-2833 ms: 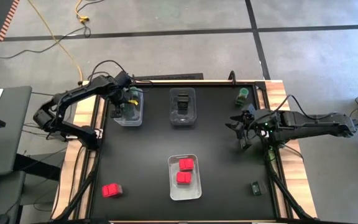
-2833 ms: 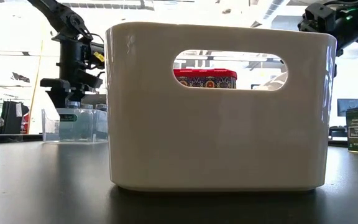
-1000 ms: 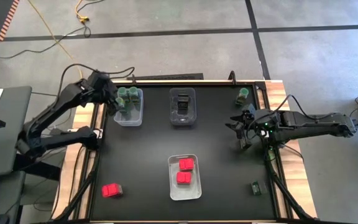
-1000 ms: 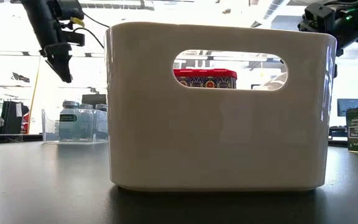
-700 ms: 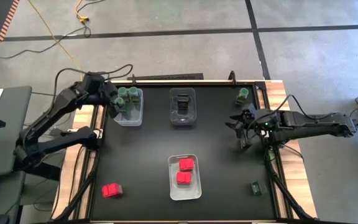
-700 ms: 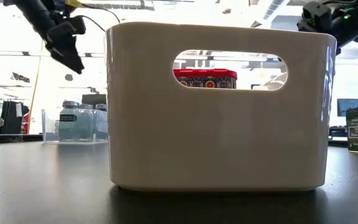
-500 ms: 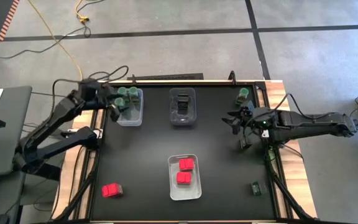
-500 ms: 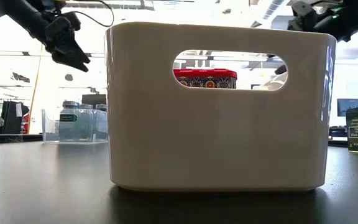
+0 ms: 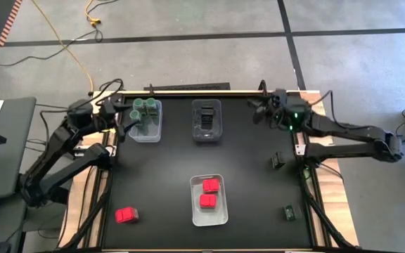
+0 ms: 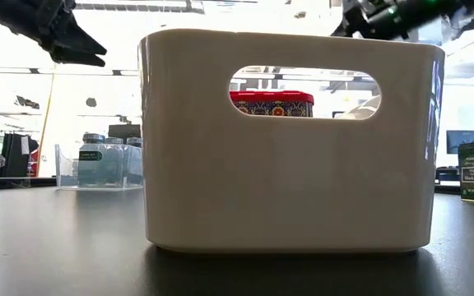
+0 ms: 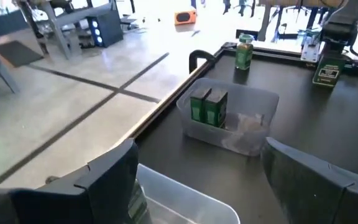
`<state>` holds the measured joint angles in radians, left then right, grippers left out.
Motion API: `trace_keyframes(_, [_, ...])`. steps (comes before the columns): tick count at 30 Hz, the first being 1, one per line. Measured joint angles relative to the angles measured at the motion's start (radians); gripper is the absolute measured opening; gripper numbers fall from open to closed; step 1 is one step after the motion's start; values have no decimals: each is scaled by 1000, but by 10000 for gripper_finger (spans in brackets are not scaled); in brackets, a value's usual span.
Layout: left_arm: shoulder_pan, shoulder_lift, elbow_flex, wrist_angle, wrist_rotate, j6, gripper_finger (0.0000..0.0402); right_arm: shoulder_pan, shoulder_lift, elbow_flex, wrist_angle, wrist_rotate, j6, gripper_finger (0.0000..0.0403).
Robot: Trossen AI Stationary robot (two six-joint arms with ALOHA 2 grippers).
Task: Sort spices by type
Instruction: Put the top black seasoning can into the black bin
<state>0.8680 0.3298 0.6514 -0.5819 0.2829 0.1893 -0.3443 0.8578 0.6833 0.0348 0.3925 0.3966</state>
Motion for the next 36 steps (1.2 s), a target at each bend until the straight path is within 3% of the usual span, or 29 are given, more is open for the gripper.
trace_keyframes(6, [0, -10, 0, -74, -1, -18, 324, -102, 127, 326, -473, -59, -59, 299])
trace_keyframes(13, [0, -10, 0, -115, -1, -18, 324, -125, 277, 628, -1154, -85, 297, 299])
trace_keyframes(18, [0, -10, 0, -110, -1, -11, 324, -52, 328, 640, -1507, -139, 578, 299])
trace_keyframes(28, [0, -10, 0, -110, -1, -3, 324, 256, 268, 415, -1545, -240, 1077, 299])
trace_keyframes(36, [0, -10, 0, -109, -2, -3, 324, 393, 267, 295, -1517, -312, 1262, 299])
